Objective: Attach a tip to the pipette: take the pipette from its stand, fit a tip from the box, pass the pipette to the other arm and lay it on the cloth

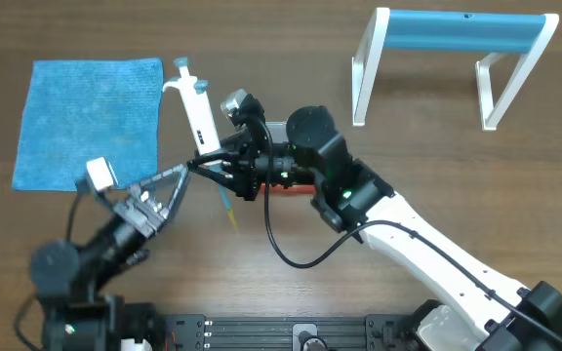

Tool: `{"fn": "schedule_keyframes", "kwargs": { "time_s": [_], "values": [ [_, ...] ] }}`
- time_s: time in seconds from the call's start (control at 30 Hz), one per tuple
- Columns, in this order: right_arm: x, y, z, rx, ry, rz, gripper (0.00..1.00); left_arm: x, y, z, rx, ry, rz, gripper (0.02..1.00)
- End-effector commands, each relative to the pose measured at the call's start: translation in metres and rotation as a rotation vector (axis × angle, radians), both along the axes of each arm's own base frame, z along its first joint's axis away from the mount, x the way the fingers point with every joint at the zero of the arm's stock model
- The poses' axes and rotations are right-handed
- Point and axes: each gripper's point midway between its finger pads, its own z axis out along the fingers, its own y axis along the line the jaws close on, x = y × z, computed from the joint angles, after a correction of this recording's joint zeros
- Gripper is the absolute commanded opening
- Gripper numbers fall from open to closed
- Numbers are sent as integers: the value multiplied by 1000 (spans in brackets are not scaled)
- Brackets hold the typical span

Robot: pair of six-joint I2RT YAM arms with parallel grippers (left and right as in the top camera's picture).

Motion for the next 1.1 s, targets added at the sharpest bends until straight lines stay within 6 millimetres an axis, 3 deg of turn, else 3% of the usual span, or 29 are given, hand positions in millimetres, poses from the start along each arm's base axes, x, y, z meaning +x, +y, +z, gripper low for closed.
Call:
{"fn": "schedule_keyframes", "kwargs": {
  "time_s": [0.03,0.2,0.27,0.57,0.83,0.93,1.07,1.1],
  "values": [
    [-22,-19,16,51,45,205,71,-4,-13,43,172,-132,-336,980],
    [-27,-29,19,61,115,266,71,12,11,71,199,-216,-443,1000],
    [-27,-29,19,59,152,262,73,15,11,74,201,-235,-491,1000],
    [-24,-26,41,120,119,248,73,34,-23,67,194,-273,-663,996],
    [-28,-18,42,122,162,241,71,57,-45,51,168,-245,-679,993],
    [-30,-15,42,123,161,233,71,61,-55,51,172,-259,-672,910],
    [-28,-14,42,124,159,224,73,58,-59,51,172,-264,-687,897],
    [-28,-14,42,124,159,222,71,58,-59,52,172,-264,-686,842]
  ]
}}
